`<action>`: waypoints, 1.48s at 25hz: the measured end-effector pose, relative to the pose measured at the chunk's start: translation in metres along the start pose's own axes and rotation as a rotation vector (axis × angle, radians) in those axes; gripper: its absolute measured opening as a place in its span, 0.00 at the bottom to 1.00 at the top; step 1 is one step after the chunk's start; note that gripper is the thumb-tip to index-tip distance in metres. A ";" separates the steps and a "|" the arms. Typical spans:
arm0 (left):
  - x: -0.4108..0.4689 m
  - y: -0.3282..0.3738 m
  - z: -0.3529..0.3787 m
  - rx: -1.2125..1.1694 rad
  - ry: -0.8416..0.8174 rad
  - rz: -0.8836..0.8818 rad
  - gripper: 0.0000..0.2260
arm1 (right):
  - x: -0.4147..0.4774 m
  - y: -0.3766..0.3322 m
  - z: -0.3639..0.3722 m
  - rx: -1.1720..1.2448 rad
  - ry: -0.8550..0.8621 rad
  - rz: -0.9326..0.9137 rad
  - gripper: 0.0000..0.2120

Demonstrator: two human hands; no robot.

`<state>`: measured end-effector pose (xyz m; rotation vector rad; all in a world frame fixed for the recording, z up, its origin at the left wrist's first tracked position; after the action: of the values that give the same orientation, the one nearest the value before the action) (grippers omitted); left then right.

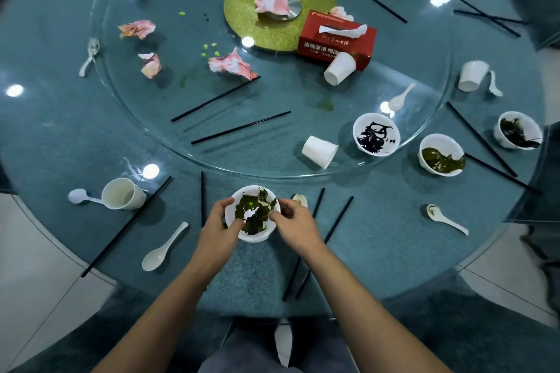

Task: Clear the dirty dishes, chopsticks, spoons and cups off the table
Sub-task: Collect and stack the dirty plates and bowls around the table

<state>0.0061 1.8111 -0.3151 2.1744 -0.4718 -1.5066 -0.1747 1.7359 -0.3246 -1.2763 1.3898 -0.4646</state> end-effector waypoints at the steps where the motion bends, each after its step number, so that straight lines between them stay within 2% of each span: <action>1: -0.001 0.001 0.001 -0.011 -0.001 -0.004 0.20 | 0.001 -0.002 -0.001 0.001 -0.004 -0.005 0.16; 8: -0.024 0.051 -0.001 -0.089 0.040 0.104 0.19 | 0.011 -0.031 -0.026 0.071 0.013 -0.095 0.12; 11: -0.032 0.091 0.008 -0.114 0.035 0.159 0.20 | 0.020 -0.052 -0.056 0.098 0.074 -0.134 0.14; 16: -0.034 0.148 0.042 -0.089 -0.003 0.264 0.20 | 0.030 -0.074 -0.121 0.138 0.195 -0.176 0.10; 24: -0.027 0.231 0.132 0.042 -0.114 0.386 0.19 | 0.044 -0.072 -0.229 0.179 0.405 -0.171 0.17; 28: -0.014 0.255 0.176 0.136 -0.140 0.391 0.19 | 0.052 -0.059 -0.266 0.206 0.469 -0.136 0.18; 37: 0.015 0.271 0.230 0.292 -0.128 0.351 0.19 | 0.079 -0.026 -0.296 0.199 0.472 -0.083 0.16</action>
<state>-0.2108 1.5377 -0.2491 2.0655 -1.1146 -1.4540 -0.4071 1.5473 -0.2536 -1.1035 1.6318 -0.9842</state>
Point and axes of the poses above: each hand's wrist, its own x-axis towards the middle knuckle, its own z-axis out of the palm, y = z × x, the point moved 10 cm from there along x, towards the middle knuckle, and after that the axes turned 13 degrees about -z, right-handed, at the moved point
